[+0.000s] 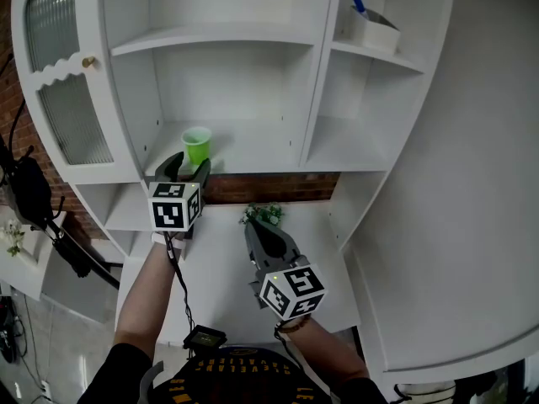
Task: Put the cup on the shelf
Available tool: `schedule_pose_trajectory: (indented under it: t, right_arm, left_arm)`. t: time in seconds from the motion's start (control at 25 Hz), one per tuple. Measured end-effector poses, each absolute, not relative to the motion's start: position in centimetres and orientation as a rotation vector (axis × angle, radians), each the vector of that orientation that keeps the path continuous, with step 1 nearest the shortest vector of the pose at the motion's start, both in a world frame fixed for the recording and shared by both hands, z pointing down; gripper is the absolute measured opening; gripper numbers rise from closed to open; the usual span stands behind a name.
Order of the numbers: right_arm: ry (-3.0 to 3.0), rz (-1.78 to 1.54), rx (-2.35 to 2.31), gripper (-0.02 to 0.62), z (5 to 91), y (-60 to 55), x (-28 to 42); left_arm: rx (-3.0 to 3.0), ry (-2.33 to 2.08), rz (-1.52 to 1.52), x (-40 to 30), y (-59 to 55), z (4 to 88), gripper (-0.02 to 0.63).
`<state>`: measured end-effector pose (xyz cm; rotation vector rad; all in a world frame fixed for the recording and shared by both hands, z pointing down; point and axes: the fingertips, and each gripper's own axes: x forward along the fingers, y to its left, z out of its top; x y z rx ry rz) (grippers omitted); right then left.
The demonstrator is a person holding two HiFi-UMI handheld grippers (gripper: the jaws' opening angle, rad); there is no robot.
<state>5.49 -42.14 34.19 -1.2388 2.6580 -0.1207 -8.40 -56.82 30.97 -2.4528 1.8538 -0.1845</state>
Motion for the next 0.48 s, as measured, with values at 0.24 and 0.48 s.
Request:
schedule_pose_trajectory:
  t: [0.24,0.48]
  right_arm:
    - [2.651,-0.151,-1.252,0.006,34.8,-41.9,6.5]
    - [2.659,-0.204,-1.249,0.006,36.3,-40.8,6.8]
  left_arm:
    - [-2.562,1.711,-0.072,-6.2,-50.2,32.4,0.244]
    - [-2.718,1.512,-0.046,-3.3,-43.6,34.4,0.244]
